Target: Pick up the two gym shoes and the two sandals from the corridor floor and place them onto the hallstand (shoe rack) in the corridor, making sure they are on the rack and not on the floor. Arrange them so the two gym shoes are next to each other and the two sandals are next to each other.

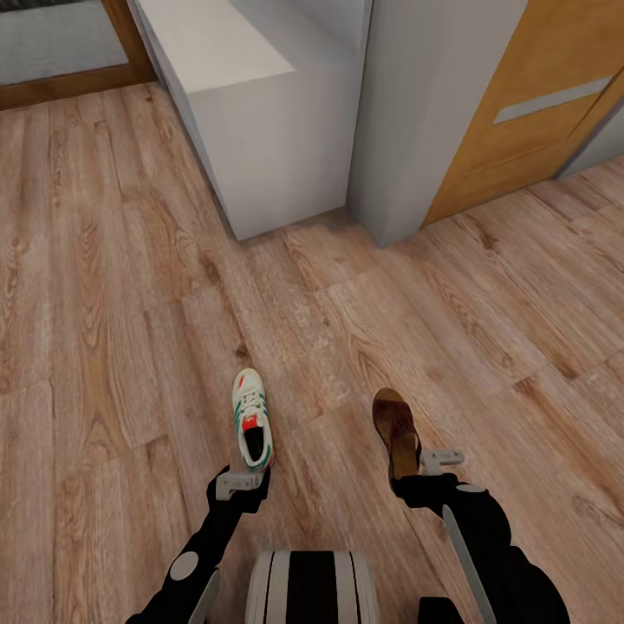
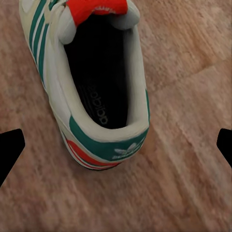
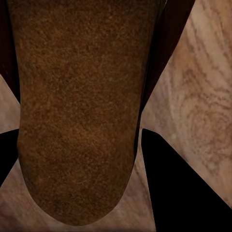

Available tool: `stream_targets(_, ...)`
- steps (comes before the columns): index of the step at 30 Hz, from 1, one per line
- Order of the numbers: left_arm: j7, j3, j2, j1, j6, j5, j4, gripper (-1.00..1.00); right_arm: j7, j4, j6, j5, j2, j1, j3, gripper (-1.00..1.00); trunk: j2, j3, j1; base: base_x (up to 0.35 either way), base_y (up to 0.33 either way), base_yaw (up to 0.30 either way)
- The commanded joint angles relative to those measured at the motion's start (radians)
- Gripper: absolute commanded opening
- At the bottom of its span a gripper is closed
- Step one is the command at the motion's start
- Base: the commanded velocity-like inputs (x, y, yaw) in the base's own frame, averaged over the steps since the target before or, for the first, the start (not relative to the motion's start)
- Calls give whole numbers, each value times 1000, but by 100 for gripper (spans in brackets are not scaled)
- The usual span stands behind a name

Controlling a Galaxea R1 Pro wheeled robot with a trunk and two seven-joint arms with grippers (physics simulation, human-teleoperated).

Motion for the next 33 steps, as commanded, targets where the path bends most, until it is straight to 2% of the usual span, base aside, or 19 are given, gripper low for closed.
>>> stream_targets(1, 1, -2, 0, -1, -3, 11, 1, 100, -3, -1, 5, -1, 0, 0, 1, -100, 0, -1, 0, 0, 0, 0)
stream_targets(5, 3, 0, 0, -24, -12, 12, 16, 100, -3, -1, 5, -1, 0, 0, 1, -100, 0, -1, 0, 0, 0, 0)
stream_targets(10, 3, 0, -1, -71, -28, 25, 96, 100, -4, -1, 5, -1, 0, 0, 1, -100, 0, -1, 0, 0, 0, 0)
stream_targets(12, 3, 1, -1, -108, -32, 44, 148, 100, -4, -1, 5, -1, 0, 0, 1, -100, 0, -1, 0, 0, 0, 0)
stream_targets(17, 3, 1, -2, -138, -40, 54, 203, 100, -4, -1, 5, -1, 0, 0, 1, -100, 0, -1, 0, 0, 0, 0)
stream_targets(23, 3, 1, -3, -150, -64, 56, 239, 100, -4, -1, 5, -1, 0, 0, 1, -100, 0, -1, 0, 0, 0, 0)
stream_targets(31, 3, 1, -4, -151, -67, 57, 244, 100, -4, -1, 5, -1, 0, 0, 1, -100, 0, -1, 0, 0, 0, 0)
stream_targets(33, 3, 1, -5, -151, -67, 57, 245, 100, -4, -1, 5, -1, 0, 0, 1, -100, -1, -8, 1, 0, 0, 0)
